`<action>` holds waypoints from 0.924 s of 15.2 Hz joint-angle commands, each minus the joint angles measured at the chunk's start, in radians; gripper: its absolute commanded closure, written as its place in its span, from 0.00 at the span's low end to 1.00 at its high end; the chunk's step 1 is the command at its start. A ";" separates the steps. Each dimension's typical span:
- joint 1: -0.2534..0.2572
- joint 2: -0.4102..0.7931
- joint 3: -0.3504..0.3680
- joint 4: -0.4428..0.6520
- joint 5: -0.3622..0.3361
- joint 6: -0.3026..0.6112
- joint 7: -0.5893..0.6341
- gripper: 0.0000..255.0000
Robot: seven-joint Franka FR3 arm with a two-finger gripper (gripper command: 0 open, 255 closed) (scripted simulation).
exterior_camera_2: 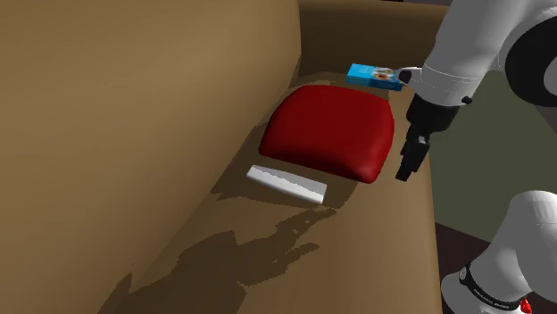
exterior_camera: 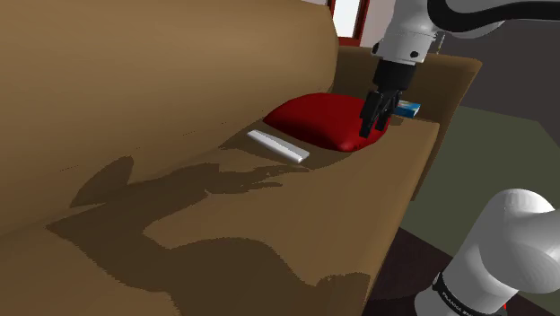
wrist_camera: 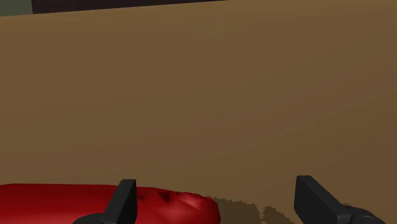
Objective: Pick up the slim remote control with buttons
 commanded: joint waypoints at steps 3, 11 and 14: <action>0.005 0.071 0.014 0.023 -0.002 0.052 -0.001 0.00; 0.016 0.364 0.071 0.166 -0.029 0.219 0.007 0.00; 0.018 0.476 0.092 0.241 -0.049 0.262 0.015 0.00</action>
